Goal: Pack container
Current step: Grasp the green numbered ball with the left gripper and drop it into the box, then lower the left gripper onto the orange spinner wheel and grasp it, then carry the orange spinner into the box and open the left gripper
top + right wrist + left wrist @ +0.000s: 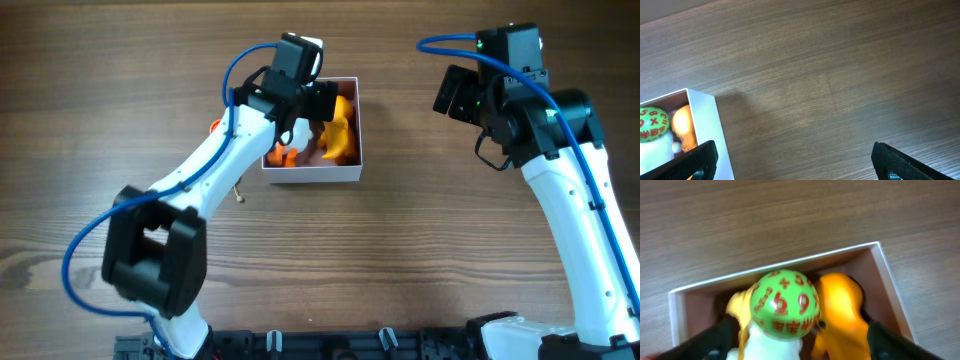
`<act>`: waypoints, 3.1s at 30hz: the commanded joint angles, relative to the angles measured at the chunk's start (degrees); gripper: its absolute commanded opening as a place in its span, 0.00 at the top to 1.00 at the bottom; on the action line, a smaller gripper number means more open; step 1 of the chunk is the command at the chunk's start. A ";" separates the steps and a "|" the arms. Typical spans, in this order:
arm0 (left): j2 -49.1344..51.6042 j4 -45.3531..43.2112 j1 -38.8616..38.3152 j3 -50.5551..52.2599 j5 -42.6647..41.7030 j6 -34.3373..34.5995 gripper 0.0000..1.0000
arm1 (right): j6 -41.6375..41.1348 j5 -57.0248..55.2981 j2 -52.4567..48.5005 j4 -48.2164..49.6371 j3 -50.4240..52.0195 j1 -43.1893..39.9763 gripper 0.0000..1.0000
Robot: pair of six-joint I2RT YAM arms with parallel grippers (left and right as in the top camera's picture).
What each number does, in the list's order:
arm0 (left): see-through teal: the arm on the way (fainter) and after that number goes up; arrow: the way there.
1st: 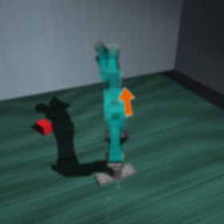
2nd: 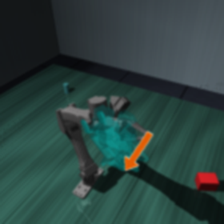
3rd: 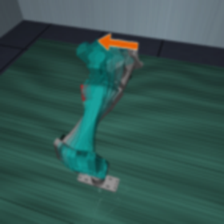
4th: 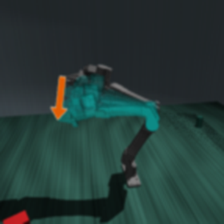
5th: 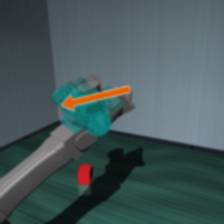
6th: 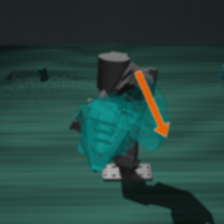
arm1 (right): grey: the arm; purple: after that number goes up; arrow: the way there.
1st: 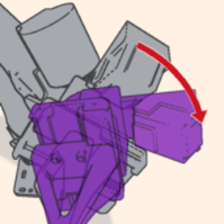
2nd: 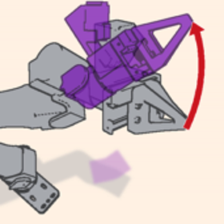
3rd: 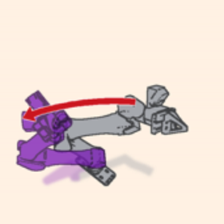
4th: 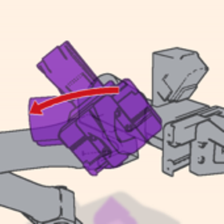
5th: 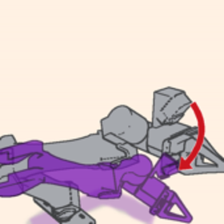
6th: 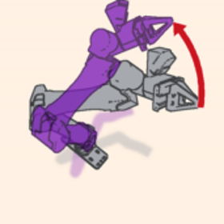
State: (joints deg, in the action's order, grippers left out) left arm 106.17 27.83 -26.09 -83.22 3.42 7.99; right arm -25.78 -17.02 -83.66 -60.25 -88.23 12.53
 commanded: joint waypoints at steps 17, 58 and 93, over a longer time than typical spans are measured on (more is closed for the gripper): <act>-7.17 22.23 21.35 1.86 4.28 12.85 0.08 | 0.28 -0.98 0.17 0.00 -0.37 0.09 0.00; 15.34 10.29 21.38 1.95 -1.49 -1.79 0.15 | 0.28 -0.98 0.17 0.00 -0.37 0.09 0.00; -9.03 13.22 18.84 0.33 -11.56 -1.49 0.55 | 0.28 -0.96 0.17 0.00 -0.37 0.09 0.00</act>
State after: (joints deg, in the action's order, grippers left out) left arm 100.31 40.53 -5.28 -81.91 -0.43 6.26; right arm -25.78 -17.02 -83.66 -60.23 -88.23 12.53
